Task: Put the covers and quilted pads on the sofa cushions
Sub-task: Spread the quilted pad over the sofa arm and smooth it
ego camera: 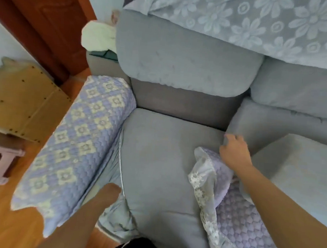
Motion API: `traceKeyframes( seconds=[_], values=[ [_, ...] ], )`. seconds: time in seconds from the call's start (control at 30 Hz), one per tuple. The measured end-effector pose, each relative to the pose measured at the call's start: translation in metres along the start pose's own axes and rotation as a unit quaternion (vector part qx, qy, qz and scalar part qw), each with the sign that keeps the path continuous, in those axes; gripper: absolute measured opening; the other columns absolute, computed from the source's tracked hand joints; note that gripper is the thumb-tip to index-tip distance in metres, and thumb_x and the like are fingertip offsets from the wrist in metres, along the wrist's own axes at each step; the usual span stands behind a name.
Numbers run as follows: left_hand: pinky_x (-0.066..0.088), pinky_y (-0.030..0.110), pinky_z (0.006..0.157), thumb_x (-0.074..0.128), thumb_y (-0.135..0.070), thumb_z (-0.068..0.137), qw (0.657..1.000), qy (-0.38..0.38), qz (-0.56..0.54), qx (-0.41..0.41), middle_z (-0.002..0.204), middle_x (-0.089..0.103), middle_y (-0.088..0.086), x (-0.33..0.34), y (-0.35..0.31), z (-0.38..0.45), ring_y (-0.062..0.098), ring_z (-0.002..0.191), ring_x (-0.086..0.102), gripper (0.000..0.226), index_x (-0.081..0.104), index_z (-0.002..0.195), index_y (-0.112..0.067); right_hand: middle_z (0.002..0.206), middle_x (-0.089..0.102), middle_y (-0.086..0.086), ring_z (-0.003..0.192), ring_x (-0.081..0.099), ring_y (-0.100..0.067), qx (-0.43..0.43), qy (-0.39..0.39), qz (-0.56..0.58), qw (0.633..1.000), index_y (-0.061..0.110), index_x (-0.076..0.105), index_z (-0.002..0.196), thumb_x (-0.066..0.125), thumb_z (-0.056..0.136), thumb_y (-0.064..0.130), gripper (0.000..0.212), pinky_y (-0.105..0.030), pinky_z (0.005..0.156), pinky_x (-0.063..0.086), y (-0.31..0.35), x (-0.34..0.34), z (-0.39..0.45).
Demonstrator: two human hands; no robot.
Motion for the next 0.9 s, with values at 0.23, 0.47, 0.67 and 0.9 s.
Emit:
traceKeyframes(
  seconds=[0.23,0.47,0.67,0.9],
  values=[
    [0.043,0.031,0.104,0.052,-0.029,0.101,0.999,-0.032,-0.008,-0.021,0.150,0.045,0.014,-0.014,0.066,0.186,0.029,0.132,0.050,0.058,0.036,0.151,-0.006,0.132,0.061,-0.017,0.120,0.056,-0.035,-0.040,0.183,0.027,0.982,0.007,0.061,0.125,0.052,0.096,0.014,0.031,-0.034,0.099,0.045,0.160,0.229,0.097],
    [0.044,0.054,0.103,0.051,-0.042,0.090,0.981,-0.193,0.017,0.018,0.136,0.051,0.035,-0.007,0.076,0.342,0.050,0.124,0.051,0.071,0.043,0.146,0.002,0.135,0.055,-0.016,0.123,0.054,-0.034,-0.203,0.273,-0.043,0.939,0.008,0.059,0.132,0.050,0.098,0.016,0.036,-0.038,0.100,0.046,0.285,0.433,0.132],
    [0.052,0.057,0.083,0.043,-0.044,0.079,0.971,-0.219,0.087,0.046,0.133,0.058,0.020,0.009,0.081,0.330,0.045,0.111,0.060,0.072,0.054,0.140,-0.008,0.145,0.050,-0.014,0.136,0.040,-0.037,-0.443,0.219,-0.225,0.840,0.013,0.054,0.140,0.058,0.091,0.023,0.050,-0.050,0.115,0.031,0.365,0.521,0.141],
    [0.049,0.059,0.085,0.041,-0.043,0.077,0.947,-0.291,0.127,0.038,0.125,0.059,0.024,0.022,0.123,0.313,0.046,0.111,0.058,0.072,0.060,0.133,-0.002,0.168,-0.003,-0.001,0.155,-0.003,-0.025,-0.428,0.224,-0.363,0.797,0.030,-0.007,0.159,0.028,0.103,0.048,0.068,-0.050,0.124,-0.002,0.387,0.555,0.162]
  ],
)
Point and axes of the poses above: each hand's wrist, its own z-axis towards the middle knuckle, its own x-axis out of the palm, y = z × x, the point moved 6 cm from there along z, towards the middle knuckle
